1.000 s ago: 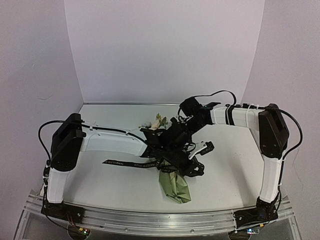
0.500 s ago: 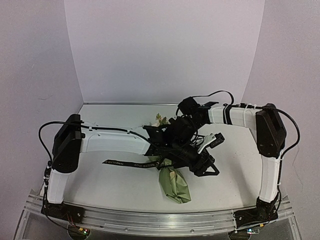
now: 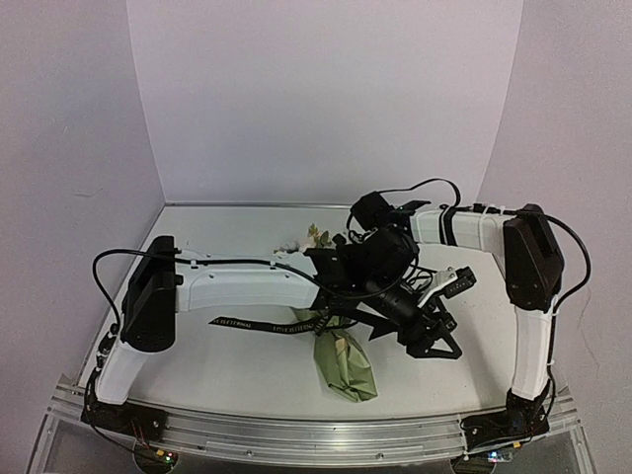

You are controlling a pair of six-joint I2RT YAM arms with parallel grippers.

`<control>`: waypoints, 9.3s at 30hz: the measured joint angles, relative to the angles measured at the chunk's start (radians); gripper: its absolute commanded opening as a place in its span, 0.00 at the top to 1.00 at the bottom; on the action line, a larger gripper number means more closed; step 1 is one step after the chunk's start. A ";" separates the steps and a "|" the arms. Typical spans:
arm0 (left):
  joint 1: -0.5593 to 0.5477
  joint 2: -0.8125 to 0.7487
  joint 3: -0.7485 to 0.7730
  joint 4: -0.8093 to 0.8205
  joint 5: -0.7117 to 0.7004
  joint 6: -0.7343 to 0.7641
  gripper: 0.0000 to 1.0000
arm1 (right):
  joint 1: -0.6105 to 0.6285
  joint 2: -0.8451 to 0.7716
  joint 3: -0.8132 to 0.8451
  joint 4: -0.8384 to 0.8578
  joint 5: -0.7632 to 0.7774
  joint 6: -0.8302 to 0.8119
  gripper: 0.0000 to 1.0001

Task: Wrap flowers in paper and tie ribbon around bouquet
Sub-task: Cross the half-tied ribbon over the folded bouquet.

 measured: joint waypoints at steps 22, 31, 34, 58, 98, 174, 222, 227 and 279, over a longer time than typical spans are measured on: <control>-0.041 0.283 0.190 -0.369 -0.043 0.114 0.10 | 0.000 0.034 0.038 -0.021 -0.004 -0.006 1.00; -0.075 0.280 0.219 -0.301 0.001 0.137 0.09 | 0.000 0.034 0.045 -0.025 -0.006 -0.007 1.00; -0.072 0.209 0.095 -0.230 -0.026 0.132 0.08 | 0.000 0.034 0.045 -0.027 -0.006 -0.007 1.00; 0.161 -0.598 -0.801 0.251 -0.368 -0.193 0.42 | 0.013 -0.069 -0.022 -0.031 0.086 -0.056 1.00; 0.360 -0.460 -0.877 0.294 -0.400 -0.174 0.98 | 0.091 -0.178 -0.078 0.035 0.126 -0.050 0.95; 0.430 -0.477 -0.885 0.351 -0.412 -0.256 1.00 | 0.255 -0.404 -0.581 0.296 0.338 -0.285 1.00; 0.280 -0.737 -1.331 0.510 -0.322 -0.355 0.94 | 0.266 -0.397 -0.522 0.021 0.489 -0.201 1.00; 0.228 -0.677 -1.243 0.415 -0.348 -0.285 0.94 | 0.259 -0.391 -0.499 0.020 0.489 -0.198 1.00; 0.109 -0.552 -0.819 0.205 -0.486 -0.039 0.37 | 0.113 -0.365 -0.556 0.188 0.202 -0.095 1.00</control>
